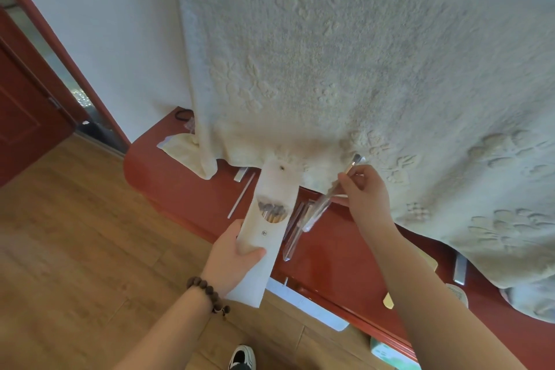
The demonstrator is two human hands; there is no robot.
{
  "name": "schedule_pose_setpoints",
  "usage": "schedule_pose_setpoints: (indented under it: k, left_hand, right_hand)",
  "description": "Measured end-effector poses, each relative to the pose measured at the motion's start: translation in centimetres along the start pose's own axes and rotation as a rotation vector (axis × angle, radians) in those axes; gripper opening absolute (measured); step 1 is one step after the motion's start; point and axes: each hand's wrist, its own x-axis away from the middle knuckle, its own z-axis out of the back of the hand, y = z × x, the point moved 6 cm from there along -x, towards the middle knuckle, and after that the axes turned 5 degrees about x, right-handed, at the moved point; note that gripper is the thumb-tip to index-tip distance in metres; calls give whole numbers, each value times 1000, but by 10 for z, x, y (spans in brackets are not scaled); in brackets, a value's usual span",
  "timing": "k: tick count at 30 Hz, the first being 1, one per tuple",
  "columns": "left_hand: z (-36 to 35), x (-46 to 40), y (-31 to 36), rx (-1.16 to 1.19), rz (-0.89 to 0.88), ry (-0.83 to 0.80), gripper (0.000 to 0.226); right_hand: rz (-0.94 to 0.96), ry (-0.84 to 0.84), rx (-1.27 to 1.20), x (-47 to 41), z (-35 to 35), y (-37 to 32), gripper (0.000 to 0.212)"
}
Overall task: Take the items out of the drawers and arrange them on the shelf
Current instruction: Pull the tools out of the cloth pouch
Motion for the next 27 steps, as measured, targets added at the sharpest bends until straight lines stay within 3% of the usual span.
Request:
schedule_pose_setpoints:
  k: [8,16,20,25,27]
  left_hand:
    - [10,1,-3,13,26,39,41]
    - [8,2,1,12,30,11,41]
    - [8,2,6,40,23,-5,40]
    - [-3,1,20,62,-13,-104,39]
    - [-9,0,28,43,-31,-143,39]
  right_hand:
    - [-384,-73,295,0,-11,107,14]
    - [-458,-75,419,-8,-22,126,12]
    - [-358,-68,541,-7,-17,110,11]
    - [-151,-202,92,-3,-36,29,28]
    - [-37,-244,46,-2,-35,-11,35]
